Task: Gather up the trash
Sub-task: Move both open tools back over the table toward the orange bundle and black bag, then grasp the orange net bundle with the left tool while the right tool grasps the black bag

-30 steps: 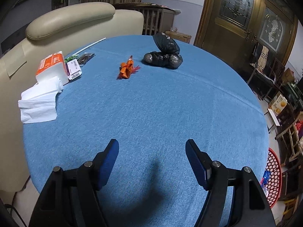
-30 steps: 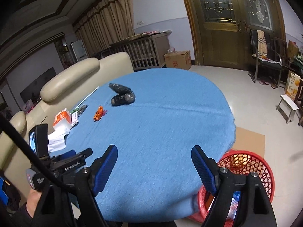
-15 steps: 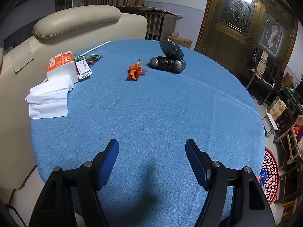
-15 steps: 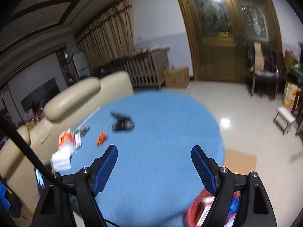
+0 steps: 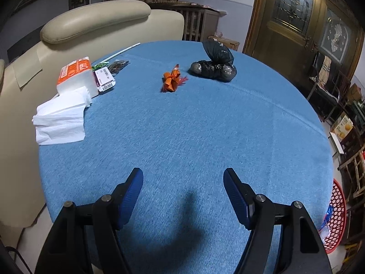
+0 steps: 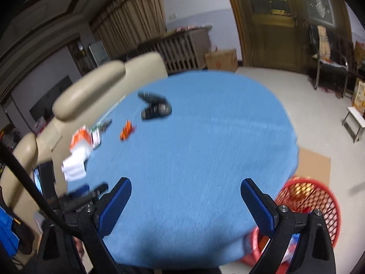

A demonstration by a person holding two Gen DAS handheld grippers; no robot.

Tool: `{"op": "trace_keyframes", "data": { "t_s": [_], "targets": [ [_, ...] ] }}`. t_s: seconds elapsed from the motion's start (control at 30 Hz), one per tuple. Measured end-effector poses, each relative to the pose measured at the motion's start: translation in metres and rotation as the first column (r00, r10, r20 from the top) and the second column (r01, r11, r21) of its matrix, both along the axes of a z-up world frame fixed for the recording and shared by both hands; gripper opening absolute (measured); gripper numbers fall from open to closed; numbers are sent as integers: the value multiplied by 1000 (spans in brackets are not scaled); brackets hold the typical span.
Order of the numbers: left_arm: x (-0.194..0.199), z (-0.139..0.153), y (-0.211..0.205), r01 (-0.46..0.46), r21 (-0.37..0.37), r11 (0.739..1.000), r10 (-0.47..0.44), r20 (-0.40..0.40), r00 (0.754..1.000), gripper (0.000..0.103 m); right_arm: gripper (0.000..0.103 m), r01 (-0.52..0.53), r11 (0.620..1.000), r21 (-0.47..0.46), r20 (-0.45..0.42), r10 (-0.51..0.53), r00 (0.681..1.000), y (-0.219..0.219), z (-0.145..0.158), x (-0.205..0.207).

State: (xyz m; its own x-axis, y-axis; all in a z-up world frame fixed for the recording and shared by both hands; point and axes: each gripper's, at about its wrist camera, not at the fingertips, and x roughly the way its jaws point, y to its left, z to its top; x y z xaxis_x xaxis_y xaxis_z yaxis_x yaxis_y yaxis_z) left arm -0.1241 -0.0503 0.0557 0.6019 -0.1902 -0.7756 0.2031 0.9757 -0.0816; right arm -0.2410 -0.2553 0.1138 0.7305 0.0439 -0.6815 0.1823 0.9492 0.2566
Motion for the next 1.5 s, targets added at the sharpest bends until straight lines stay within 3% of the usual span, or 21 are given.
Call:
{"op": "trace_keyframes", "data": {
  "t_s": [0.3,0.97,1.33,1.5],
  "targets": [
    [22,-3,-17,-3,19,1000,3,-10,1000,73,98,-1,1000,-27,-61,0,998,1,-36,18],
    [61,2,-12,-42,66,997,41,5,999,73,99,-62,998,4,-107,62,992,12,-68,36],
    [156,-5,-35,-42,99,994,40,20,999,73,99,-82,997,10,-158,83,984,16,-84,48],
    [206,-20,-41,-74,97,993,76,-21,997,73,99,-79,997,2,-180,78,981,11,-87,56]
  ]
}}
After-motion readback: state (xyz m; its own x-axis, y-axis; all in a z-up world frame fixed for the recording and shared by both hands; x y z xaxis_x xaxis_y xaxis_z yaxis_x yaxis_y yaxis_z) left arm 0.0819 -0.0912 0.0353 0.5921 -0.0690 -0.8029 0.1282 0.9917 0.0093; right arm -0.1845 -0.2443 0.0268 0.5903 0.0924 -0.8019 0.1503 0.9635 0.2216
